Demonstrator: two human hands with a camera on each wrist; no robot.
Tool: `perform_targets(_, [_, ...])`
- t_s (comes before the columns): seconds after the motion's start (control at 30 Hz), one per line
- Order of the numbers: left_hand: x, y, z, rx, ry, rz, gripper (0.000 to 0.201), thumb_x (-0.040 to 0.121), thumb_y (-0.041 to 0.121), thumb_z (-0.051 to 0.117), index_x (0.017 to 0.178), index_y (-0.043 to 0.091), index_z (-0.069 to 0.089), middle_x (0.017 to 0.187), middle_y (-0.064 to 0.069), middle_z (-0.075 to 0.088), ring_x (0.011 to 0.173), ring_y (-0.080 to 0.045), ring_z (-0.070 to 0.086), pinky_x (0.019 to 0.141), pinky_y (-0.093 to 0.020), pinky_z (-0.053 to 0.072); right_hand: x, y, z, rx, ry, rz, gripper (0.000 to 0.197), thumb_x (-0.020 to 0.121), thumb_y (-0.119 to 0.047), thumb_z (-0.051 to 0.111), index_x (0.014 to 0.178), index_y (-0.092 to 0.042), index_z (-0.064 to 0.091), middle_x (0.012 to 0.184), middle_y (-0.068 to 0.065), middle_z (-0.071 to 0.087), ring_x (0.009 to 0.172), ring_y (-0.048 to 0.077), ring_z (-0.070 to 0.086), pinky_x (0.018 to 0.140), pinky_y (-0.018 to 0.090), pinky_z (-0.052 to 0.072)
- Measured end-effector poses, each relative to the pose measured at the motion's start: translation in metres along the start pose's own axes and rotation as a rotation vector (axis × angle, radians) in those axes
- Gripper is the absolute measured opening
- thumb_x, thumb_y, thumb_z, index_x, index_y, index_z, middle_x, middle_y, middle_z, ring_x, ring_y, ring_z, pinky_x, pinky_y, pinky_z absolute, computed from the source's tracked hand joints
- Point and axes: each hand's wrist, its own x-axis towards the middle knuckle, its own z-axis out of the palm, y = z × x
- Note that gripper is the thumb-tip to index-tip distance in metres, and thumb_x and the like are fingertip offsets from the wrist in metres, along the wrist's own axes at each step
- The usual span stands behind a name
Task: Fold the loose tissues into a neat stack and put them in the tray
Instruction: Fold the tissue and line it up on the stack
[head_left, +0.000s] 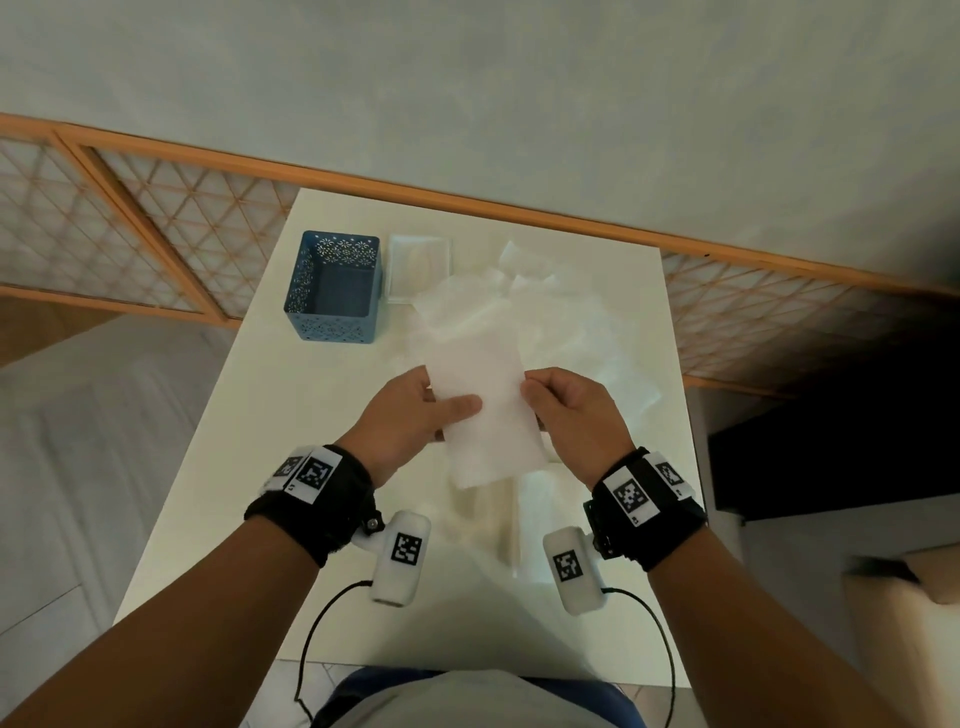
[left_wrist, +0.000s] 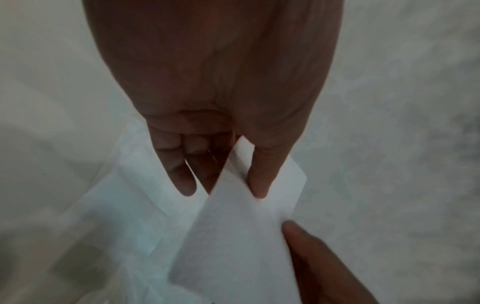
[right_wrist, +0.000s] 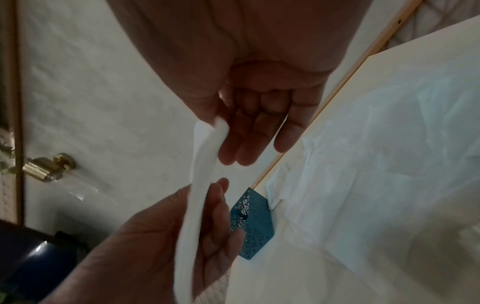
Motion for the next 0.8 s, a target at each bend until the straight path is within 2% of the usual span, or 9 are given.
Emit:
perform_targets(0.13, [0.004,-0.016,0.01,0.028,-0.011,0.005,0.034,0.094,0.013,0.078,0.127,0.008,0.069,0.117,-0.007,0.079,0.108,-0.025,0.076,0.088,-0.037,0.062,-0.002,0.012,0.002,-0.008,-0.039,0.028,0.008,0.099,-0.019,0.069,0.1,-0.019,0.076,0.093,0.001,0.079,0.086,0.017,0.075,0.077,0.031,0.062])
perform_targets(0.2, [0.008,-0.022,0.01,0.023,0.016,-0.007,0.026,0.095,0.019,0.077,0.118,0.008,0.071,0.112,-0.005,0.08,0.1,-0.02,0.077,0.085,-0.033,0.062,-0.001,0.021,0.001,-0.043,-0.031,0.046,0.009,0.099,-0.021,0.068,0.095,-0.019,0.076,0.089,-0.001,0.078,0.08,0.013,0.072,0.071,0.027,0.058])
perform_targets(0.3, [0.026,-0.035,0.004,0.077,0.141,-0.059,0.025,0.097,0.032,0.076,0.103,0.008,0.071,0.095,-0.005,0.08,0.081,-0.017,0.073,0.086,-0.035,0.06,-0.001,0.034,-0.006,-0.068,-0.02,0.097,0.012,0.1,-0.021,0.065,0.093,-0.017,0.074,0.089,0.0,0.077,0.075,0.008,0.067,0.065,0.018,0.053])
perform_targets(0.4, [0.062,-0.05,-0.012,0.246,0.304,-0.096,0.023,0.097,0.029,0.073,0.095,0.007,0.069,0.084,-0.005,0.078,0.072,-0.017,0.071,0.075,-0.031,0.057,-0.001,0.048,-0.015,-0.121,-0.019,0.113,0.014,0.1,-0.022,0.063,0.091,-0.014,0.071,0.092,0.009,0.074,0.076,0.016,0.064,0.07,0.027,0.053])
perform_targets(0.47, [0.089,-0.057,-0.02,0.462,0.361,-0.118,0.021,0.096,0.032,0.07,0.091,0.012,0.067,0.086,-0.003,0.077,0.082,-0.023,0.072,0.08,-0.038,0.056,-0.001,0.056,-0.021,-0.126,-0.014,0.126,0.014,0.1,-0.021,0.062,0.091,-0.015,0.07,0.093,0.011,0.073,0.081,0.026,0.065,0.074,0.038,0.054])
perform_targets(0.53, [0.111,-0.058,-0.021,0.717,0.37,-0.137,0.017,0.096,0.035,0.066,0.096,0.018,0.064,0.095,0.001,0.07,0.093,-0.023,0.067,0.081,-0.036,0.05,-0.002,0.063,-0.026,-0.127,-0.019,0.143,0.013,0.1,-0.02,0.062,0.091,-0.017,0.071,0.092,0.008,0.074,0.088,0.028,0.067,0.078,0.042,0.056])
perform_targets(0.6, [0.13,-0.057,-0.019,0.869,0.387,-0.127,0.021,0.096,0.036,0.066,0.11,0.02,0.062,0.113,0.0,0.064,0.101,-0.021,0.061,0.085,-0.035,0.048,-0.002,0.069,-0.03,-0.132,-0.032,0.164,0.013,0.1,-0.019,0.061,0.091,-0.018,0.071,0.09,0.006,0.075,0.089,0.029,0.069,0.081,0.045,0.057])
perform_targets(0.7, [0.15,-0.056,-0.01,0.975,0.434,-0.182,0.055,0.092,0.04,0.074,0.136,0.015,0.051,0.136,-0.009,0.05,0.122,-0.031,0.056,0.099,-0.045,0.053,-0.002,0.08,-0.038,-0.101,-0.044,0.221,0.009,0.1,-0.018,0.061,0.096,-0.019,0.07,0.089,0.002,0.077,0.088,0.027,0.072,0.083,0.047,0.059])
perform_targets(0.8, [0.165,-0.06,-0.002,1.04,0.412,-0.295,0.084,0.086,0.043,0.082,0.147,0.008,0.037,0.143,-0.014,0.044,0.13,-0.037,0.051,0.1,-0.049,0.05,-0.002,0.09,-0.048,-0.084,-0.047,0.279,0.005,0.1,-0.016,0.062,0.102,-0.016,0.067,0.091,0.0,0.079,0.087,0.023,0.074,0.083,0.042,0.06])
